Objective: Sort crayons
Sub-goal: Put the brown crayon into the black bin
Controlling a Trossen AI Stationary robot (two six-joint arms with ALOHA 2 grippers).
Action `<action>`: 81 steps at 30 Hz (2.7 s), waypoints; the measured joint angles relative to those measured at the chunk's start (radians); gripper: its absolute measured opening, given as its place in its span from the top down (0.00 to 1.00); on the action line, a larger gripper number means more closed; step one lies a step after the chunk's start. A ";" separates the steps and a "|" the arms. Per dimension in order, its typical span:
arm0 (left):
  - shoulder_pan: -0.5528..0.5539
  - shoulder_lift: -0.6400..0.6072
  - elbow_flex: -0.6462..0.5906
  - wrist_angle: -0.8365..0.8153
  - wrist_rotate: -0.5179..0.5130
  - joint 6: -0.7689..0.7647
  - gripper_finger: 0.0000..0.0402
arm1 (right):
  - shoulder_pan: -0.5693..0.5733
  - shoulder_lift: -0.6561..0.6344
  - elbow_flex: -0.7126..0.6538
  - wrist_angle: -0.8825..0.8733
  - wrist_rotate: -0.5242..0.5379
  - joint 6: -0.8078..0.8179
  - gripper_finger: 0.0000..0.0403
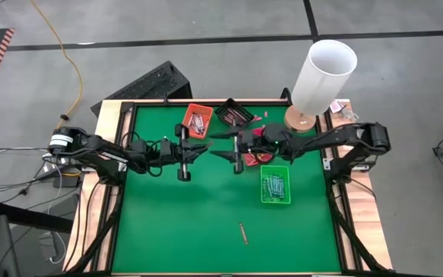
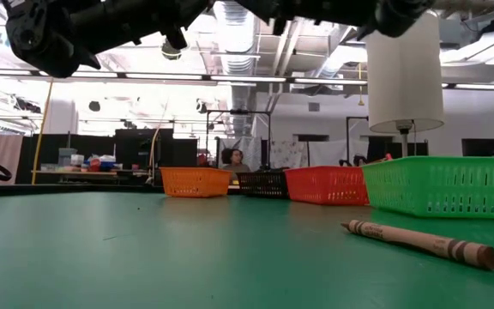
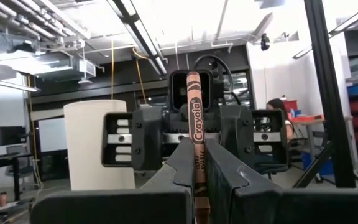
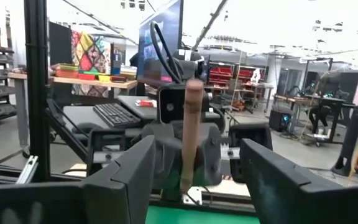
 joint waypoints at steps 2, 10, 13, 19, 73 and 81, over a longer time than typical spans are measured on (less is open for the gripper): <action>0.000 0.000 0.000 0.000 0.000 0.001 1.00 | -0.001 0.024 0.031 0.001 -0.020 0.000 0.42; 0.000 0.000 0.000 -0.001 0.000 0.009 1.00 | 0.000 0.055 0.093 -0.048 -0.037 -0.005 0.44; 0.000 0.000 0.000 -0.002 0.001 0.009 1.00 | 0.006 0.051 0.093 -0.046 -0.037 -0.012 0.52; 0.000 0.000 0.000 -0.001 0.001 0.009 1.00 | 0.008 0.048 0.093 -0.046 -0.036 -0.013 0.82; 0.056 -0.142 0.001 -0.831 -0.356 -0.264 0.61 | -0.498 0.237 0.127 -0.690 0.145 0.207 0.99; 0.056 -0.142 0.001 -0.842 -0.359 -0.267 0.61 | -0.507 0.373 0.278 -0.867 0.146 0.202 0.96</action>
